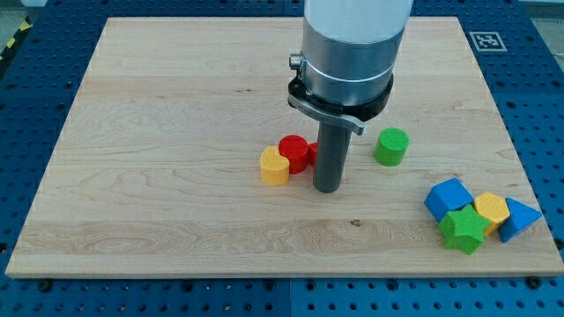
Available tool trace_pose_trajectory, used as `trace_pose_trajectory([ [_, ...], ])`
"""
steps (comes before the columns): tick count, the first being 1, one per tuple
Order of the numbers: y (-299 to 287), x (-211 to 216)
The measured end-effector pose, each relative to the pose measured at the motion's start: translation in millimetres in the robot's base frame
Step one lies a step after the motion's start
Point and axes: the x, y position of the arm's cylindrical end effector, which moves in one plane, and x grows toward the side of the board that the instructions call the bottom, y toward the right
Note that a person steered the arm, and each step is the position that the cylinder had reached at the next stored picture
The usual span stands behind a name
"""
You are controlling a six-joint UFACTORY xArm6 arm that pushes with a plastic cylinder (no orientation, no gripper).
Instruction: Touch the cube
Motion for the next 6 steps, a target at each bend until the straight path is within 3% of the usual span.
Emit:
trace_pose_trajectory([
  [2,80.7,-0.6],
  [6,179.7,-22.0],
])
